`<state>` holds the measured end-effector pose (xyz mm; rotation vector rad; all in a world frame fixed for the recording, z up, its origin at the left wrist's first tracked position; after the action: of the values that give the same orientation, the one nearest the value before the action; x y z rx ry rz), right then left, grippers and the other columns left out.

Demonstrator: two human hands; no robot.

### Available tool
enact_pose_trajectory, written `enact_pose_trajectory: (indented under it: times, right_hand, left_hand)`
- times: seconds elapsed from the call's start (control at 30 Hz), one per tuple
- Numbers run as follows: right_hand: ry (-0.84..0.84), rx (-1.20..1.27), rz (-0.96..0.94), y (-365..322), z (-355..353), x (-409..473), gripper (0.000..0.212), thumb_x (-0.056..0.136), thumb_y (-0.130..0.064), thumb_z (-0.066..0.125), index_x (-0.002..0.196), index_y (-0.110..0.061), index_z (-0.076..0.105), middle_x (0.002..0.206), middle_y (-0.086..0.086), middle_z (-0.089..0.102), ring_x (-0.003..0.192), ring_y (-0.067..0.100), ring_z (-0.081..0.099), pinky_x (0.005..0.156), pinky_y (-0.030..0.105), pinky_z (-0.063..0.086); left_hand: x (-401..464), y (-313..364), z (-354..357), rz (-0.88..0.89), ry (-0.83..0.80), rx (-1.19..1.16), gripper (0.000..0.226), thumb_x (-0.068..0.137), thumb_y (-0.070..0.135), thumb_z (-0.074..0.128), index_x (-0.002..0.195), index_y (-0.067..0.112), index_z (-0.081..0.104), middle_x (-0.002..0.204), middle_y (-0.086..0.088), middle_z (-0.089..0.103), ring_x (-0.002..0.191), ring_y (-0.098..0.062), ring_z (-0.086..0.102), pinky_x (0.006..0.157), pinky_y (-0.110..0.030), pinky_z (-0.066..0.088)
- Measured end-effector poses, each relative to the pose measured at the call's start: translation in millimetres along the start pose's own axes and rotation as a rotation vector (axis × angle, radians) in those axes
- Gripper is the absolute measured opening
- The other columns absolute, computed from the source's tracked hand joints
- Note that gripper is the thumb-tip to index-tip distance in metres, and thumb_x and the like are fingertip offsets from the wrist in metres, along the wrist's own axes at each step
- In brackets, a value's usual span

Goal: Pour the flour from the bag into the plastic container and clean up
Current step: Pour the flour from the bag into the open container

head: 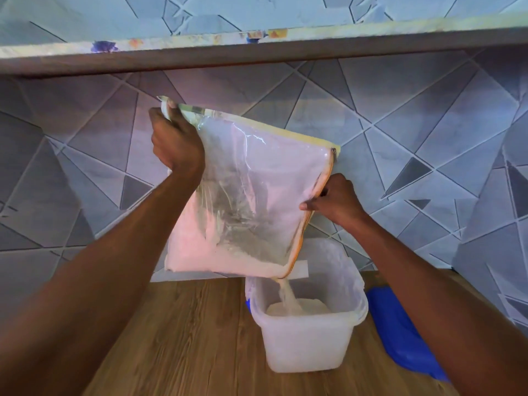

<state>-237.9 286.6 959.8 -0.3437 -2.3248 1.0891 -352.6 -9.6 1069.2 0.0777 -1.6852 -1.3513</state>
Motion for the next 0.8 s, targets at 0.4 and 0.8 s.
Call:
enact_pose_trajectory:
  times: [0.4, 0.8]
  right_hand:
    - [0.578, -0.204, -0.373, -63.5, -36.7, -10.8, 0.102, 0.061, -0.076, 0.074, 0.143, -0.023, 0.044, 0.136, 0.004, 0.049, 0.125, 0.025, 0.045, 0.093, 0.037, 0.034]
    - [-0.322, -0.351, -0.505, -221.0, 31.7, 51.0, 0.050, 0.074, -0.035, 0.089, 0.065, -0.023, 0.041, 0.065, -0.003, 0.041, 0.054, 0.010, 0.042, 0.051, 0.026, 0.027]
  left_hand:
    - [-1.0, -8.7, 7.5, -0.034, -0.038, -0.070, 0.045, 0.104, 0.050, 0.036, 0.107, 0.010, 0.057, 0.087, 0.004, 0.055, 0.087, -0.030, 0.060, 0.081, -0.035, 0.047]
    - [-7.0, 0.0, 7.0, -0.014, -0.127, -0.195, 0.039, 0.104, 0.048, 0.039, 0.105, 0.013, 0.058, 0.088, 0.004, 0.060, 0.079, -0.017, 0.059, 0.071, -0.026, 0.043]
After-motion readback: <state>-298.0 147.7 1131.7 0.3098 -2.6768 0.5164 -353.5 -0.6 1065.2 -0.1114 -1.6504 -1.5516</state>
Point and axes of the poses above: each hand's wrist, its own x-axis towards the middle knuckle, its own z-axis out of the palm, y = z × x, the point moved 5 cm from there along x, towards the middle knuckle
